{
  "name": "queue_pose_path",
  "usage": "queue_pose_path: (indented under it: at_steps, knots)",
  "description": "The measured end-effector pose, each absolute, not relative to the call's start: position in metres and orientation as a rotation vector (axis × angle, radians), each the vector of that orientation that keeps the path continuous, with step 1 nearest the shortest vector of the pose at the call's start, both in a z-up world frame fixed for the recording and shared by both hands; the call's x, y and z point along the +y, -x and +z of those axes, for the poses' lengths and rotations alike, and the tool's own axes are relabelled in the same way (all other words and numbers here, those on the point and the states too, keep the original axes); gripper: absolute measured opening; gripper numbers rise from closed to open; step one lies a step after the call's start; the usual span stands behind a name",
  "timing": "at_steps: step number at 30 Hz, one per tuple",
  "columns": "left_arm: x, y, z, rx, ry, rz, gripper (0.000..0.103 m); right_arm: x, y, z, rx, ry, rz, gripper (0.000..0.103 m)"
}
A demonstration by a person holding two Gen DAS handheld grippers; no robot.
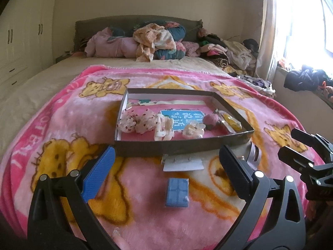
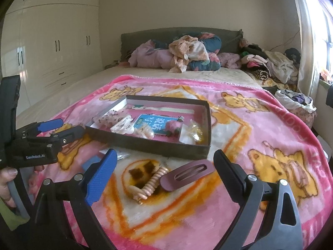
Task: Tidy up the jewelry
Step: 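Move both tools back toward the blue box and spiral hair tie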
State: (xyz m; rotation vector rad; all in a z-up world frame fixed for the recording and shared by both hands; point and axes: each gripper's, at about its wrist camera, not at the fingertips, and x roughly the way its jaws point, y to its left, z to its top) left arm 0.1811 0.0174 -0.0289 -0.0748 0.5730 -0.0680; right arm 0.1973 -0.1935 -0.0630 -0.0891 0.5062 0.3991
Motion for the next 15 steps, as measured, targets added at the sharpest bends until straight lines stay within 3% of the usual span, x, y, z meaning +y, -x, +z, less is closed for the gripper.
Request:
queue_pose_path:
  at_steps: [15]
  knots:
    - [0.036, -0.174, -0.05, 0.621, 0.066, -0.044, 0.091, -0.171, -0.192, -0.089, 0.568, 0.102, 0.447, 0.091]
